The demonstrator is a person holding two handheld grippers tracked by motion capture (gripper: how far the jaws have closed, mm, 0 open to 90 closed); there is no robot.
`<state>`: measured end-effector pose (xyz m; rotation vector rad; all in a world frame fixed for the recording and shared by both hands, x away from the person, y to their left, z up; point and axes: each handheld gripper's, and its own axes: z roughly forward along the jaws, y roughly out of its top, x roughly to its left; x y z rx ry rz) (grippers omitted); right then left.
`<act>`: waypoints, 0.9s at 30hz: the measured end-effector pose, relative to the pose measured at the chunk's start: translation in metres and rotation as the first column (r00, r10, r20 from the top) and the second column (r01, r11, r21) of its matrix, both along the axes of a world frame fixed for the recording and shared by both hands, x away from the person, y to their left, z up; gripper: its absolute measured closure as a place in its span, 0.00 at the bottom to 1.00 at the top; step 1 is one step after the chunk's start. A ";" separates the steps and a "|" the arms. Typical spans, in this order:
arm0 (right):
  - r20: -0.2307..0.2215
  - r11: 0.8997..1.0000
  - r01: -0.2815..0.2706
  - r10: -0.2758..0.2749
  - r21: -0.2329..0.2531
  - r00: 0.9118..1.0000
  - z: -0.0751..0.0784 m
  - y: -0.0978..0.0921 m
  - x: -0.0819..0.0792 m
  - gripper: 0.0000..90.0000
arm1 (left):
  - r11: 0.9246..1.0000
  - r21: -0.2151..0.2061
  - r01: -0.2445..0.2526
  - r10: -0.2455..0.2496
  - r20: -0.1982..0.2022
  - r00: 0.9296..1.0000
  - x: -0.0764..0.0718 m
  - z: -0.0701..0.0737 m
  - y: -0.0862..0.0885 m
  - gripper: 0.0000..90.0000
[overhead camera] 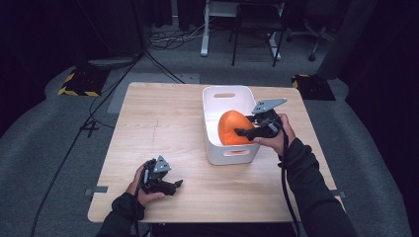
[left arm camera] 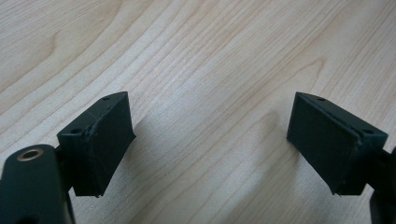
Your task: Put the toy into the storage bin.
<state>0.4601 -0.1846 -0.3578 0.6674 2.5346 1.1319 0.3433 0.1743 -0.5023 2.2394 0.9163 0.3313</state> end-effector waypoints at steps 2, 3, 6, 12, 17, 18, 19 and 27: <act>-0.001 1.000 0.001 -0.001 0.001 1.000 -0.001 0.001 0.001 0.43 | 1.000 -0.001 -0.002 0.002 0.002 1.000 0.000 0.000 0.000 0.16; -0.012 1.000 0.010 -0.010 -0.003 1.000 -0.001 0.001 0.001 0.42 | 1.000 0.000 -0.002 0.002 0.004 1.000 0.000 0.000 0.000 0.16; -0.020 1.000 0.009 -0.010 -0.017 1.000 -0.002 0.002 0.002 0.42 | 1.000 0.001 0.000 0.000 0.000 1.000 0.000 0.000 0.000 0.16; -0.048 0.999 0.008 -0.010 -0.051 0.999 -0.005 0.004 0.005 0.41 | 1.000 0.001 0.000 0.000 0.000 1.000 0.000 0.000 0.000 0.16; -0.067 0.997 0.008 -0.013 -0.074 0.998 -0.008 0.005 0.007 0.41 | 1.000 0.000 -0.002 0.002 0.004 1.000 0.000 0.000 0.000 0.16; -0.070 0.997 0.008 -0.014 -0.073 0.997 -0.008 0.004 0.007 0.41 | 1.000 0.000 -0.002 0.002 0.004 1.000 0.000 0.000 0.000 0.16; -0.071 0.997 0.009 -0.014 -0.073 0.997 -0.009 0.004 0.008 0.41 | 1.000 -0.001 -0.002 0.002 0.003 1.000 0.000 0.000 0.000 0.16; -0.063 0.998 0.017 -0.021 -0.057 0.998 -0.006 0.000 0.007 0.46 | 1.000 -0.001 -0.002 0.002 0.003 1.000 0.000 0.000 0.000 0.16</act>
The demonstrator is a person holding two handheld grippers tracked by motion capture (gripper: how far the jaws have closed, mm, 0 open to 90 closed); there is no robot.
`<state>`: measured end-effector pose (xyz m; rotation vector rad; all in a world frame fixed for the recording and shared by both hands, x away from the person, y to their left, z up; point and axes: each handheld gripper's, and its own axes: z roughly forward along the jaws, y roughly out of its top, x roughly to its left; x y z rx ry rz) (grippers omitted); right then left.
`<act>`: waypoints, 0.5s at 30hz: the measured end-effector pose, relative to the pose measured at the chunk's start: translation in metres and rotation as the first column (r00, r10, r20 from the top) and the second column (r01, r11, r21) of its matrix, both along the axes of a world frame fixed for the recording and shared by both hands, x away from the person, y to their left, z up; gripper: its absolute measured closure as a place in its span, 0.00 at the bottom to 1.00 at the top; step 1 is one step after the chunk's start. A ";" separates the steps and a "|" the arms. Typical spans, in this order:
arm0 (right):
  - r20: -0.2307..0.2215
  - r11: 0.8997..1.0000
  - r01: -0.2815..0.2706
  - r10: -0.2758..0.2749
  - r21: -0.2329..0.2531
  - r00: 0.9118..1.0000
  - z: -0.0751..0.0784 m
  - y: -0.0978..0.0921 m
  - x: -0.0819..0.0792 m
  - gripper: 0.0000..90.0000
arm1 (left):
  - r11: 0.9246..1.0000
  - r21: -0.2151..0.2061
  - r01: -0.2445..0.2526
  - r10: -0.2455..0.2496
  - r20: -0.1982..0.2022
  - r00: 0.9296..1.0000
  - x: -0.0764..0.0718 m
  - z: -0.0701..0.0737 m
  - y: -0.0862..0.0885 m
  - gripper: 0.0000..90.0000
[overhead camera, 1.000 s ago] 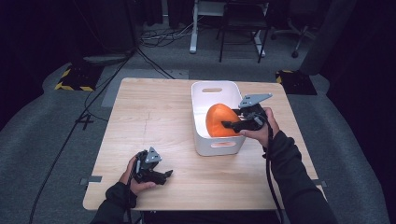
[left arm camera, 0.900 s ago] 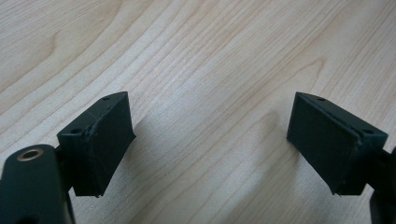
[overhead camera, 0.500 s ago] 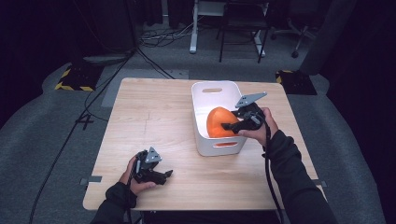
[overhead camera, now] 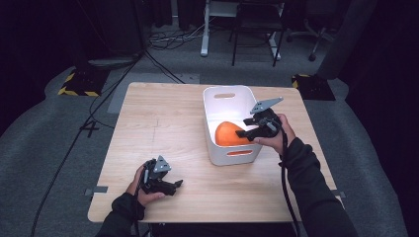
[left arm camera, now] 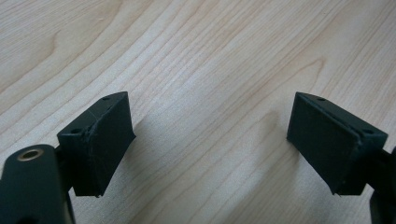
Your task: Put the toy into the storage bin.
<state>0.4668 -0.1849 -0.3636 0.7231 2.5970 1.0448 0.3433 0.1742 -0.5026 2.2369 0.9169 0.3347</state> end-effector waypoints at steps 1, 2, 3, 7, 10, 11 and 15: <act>-0.008 1.000 0.001 -0.001 -0.002 1.000 0.000 -0.001 0.000 0.48 | 1.000 -0.001 0.000 0.000 -0.001 1.000 0.000 0.000 0.000 0.16; -0.006 1.000 0.000 0.000 0.007 1.000 0.000 -0.001 0.000 0.48 | 1.000 0.000 0.000 0.000 -0.001 1.000 0.000 0.000 0.000 0.16; -0.002 1.000 0.003 -0.003 0.009 1.000 0.000 -0.001 0.000 0.48 | 1.000 0.000 0.000 0.000 0.000 1.000 0.000 0.000 0.000 0.16; -0.005 1.000 0.002 -0.002 0.010 1.000 -0.002 -0.001 0.000 0.48 | 1.000 0.000 0.000 0.000 0.000 1.000 0.000 0.000 0.000 0.16; -0.001 1.000 -0.003 0.003 0.015 1.000 -0.002 -0.002 0.000 0.48 | 1.000 0.001 0.000 0.000 0.000 1.000 0.000 0.000 0.000 0.16; -0.001 1.000 -0.003 0.003 0.016 1.000 -0.002 -0.002 0.000 0.48 | 1.000 0.000 0.000 0.000 0.000 1.000 0.000 0.000 0.000 0.16; -0.003 1.000 0.002 -0.002 0.027 1.000 -0.003 -0.001 -0.001 0.49 | 1.000 0.001 0.000 0.000 -0.001 1.000 0.000 0.000 0.000 0.16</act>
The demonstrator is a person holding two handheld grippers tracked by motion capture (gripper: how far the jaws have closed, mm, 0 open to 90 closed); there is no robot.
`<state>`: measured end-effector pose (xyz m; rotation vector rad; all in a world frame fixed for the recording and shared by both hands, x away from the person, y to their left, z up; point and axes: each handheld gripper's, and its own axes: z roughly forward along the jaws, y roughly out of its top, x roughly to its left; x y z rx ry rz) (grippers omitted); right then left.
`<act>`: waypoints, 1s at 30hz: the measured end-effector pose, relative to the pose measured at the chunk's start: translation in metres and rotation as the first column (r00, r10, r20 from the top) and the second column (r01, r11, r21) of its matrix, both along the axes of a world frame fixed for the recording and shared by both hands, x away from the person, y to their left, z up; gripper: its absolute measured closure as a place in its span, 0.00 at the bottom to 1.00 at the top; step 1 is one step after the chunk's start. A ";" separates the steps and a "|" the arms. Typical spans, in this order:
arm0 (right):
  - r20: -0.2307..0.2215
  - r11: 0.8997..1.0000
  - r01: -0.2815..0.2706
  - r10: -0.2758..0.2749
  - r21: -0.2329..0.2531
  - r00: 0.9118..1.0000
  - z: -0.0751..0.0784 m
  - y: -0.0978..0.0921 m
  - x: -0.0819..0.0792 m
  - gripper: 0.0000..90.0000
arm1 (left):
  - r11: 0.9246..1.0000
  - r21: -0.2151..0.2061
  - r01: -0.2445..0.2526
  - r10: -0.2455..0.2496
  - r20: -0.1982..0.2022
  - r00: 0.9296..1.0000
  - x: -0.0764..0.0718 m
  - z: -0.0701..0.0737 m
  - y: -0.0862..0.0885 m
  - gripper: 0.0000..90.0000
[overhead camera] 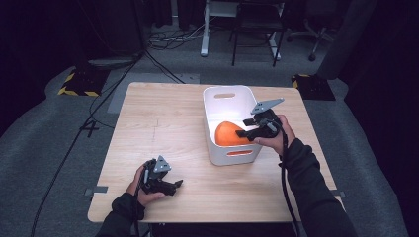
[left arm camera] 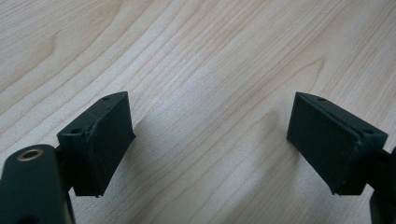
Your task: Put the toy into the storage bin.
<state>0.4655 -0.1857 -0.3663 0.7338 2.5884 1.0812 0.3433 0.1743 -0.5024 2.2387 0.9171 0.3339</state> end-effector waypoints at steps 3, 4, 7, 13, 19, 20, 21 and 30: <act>0.007 1.000 -0.002 0.002 -0.003 1.000 0.000 -0.001 0.000 0.48 | 1.000 -0.002 -0.001 0.001 0.001 1.000 0.000 0.000 0.000 0.16; 0.012 1.000 -0.004 0.004 -0.001 1.000 0.000 -0.001 -0.001 0.48 | 1.000 0.000 0.001 -0.001 -0.002 1.000 0.000 0.000 0.000 0.16; 0.021 1.000 0.003 -0.003 0.010 1.000 0.001 -0.003 -0.002 0.48 | 1.000 0.000 0.000 0.000 0.000 1.000 0.000 0.000 0.000 0.16; 0.060 0.999 0.015 -0.018 0.041 0.998 0.000 -0.009 -0.002 0.43 | 1.000 0.000 0.000 0.000 0.000 1.000 0.000 0.000 0.000 0.16; 0.115 0.998 0.031 -0.037 0.061 0.993 0.001 -0.012 -0.004 0.31 | 1.000 0.001 0.000 0.000 0.001 1.000 0.000 0.000 0.000 0.16; 0.123 0.997 0.034 -0.041 0.063 0.992 0.001 -0.012 -0.004 0.31 | 1.000 -0.001 -0.001 0.001 0.001 1.000 0.000 0.000 0.000 0.16; 0.132 0.997 0.039 -0.047 0.063 0.990 0.003 -0.013 -0.005 0.30 | 1.000 -0.001 -0.001 0.001 0.001 1.000 0.000 0.000 0.000 0.16; 0.189 0.990 0.092 -0.110 0.102 0.976 0.009 -0.018 -0.011 0.23 | 1.000 0.000 0.001 -0.001 -0.002 1.000 0.000 0.000 0.000 0.16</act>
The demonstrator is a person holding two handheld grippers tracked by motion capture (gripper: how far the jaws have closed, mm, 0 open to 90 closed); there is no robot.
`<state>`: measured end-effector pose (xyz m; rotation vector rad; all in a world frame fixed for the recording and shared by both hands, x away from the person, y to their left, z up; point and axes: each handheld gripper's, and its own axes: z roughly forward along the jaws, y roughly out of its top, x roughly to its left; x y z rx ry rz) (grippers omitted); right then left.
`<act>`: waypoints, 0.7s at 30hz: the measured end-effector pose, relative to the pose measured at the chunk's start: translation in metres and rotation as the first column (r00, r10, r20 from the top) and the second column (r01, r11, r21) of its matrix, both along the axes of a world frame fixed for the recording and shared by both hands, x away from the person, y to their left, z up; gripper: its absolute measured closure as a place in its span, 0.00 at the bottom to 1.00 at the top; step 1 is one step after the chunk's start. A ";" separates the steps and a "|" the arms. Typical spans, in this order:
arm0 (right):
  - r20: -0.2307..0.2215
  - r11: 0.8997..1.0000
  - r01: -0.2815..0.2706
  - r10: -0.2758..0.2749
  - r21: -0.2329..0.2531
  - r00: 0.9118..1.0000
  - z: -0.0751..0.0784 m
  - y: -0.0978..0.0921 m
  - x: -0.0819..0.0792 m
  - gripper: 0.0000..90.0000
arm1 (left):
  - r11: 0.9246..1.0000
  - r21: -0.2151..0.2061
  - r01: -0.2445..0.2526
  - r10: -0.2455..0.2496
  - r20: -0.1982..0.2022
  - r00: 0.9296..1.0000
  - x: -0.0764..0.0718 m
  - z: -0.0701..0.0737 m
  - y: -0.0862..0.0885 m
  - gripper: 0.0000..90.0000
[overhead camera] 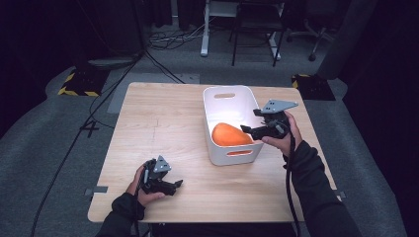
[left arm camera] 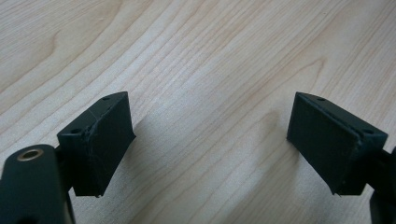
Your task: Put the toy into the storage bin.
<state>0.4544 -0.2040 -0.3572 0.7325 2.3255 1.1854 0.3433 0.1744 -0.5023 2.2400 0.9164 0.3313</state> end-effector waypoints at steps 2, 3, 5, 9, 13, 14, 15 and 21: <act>0.011 1.000 0.009 -0.009 0.017 1.000 0.002 -0.002 -0.001 0.24 | 1.000 -0.001 -0.002 0.002 0.004 1.000 0.000 0.000 0.000 0.16; 0.012 1.000 0.012 -0.012 0.020 1.000 0.003 -0.003 -0.002 0.24 | 1.000 -0.001 -0.002 0.002 0.003 1.000 0.000 0.000 0.000 0.16; 0.018 1.000 0.019 -0.020 0.017 1.000 0.004 -0.005 -0.003 0.25 | 1.000 -0.003 -0.002 0.002 0.002 1.000 0.000 0.000 0.000 0.16; 0.027 0.999 0.033 -0.034 0.025 0.999 0.007 -0.011 -0.005 0.25 | 1.000 -0.001 -0.003 0.003 0.003 1.000 0.000 0.000 0.000 0.16; 0.037 0.999 0.035 -0.036 0.021 0.999 0.008 -0.018 -0.006 0.25 | 1.000 -0.003 -0.002 0.002 0.002 1.000 0.000 0.000 0.000 0.16; 0.037 0.999 0.039 -0.040 0.020 0.999 0.009 -0.020 -0.006 0.25 | 1.000 -0.002 -0.002 0.002 0.002 1.000 0.000 0.000 0.000 0.16; 0.041 0.999 0.043 -0.044 0.017 0.998 0.009 -0.022 -0.007 0.25 | 1.000 -0.005 -0.002 0.002 0.000 1.000 0.000 0.000 0.000 0.16; 0.048 0.997 0.069 -0.070 0.018 0.996 0.012 -0.033 -0.010 0.25 | 1.000 -0.002 -0.002 0.002 0.003 1.000 0.000 0.000 0.000 0.16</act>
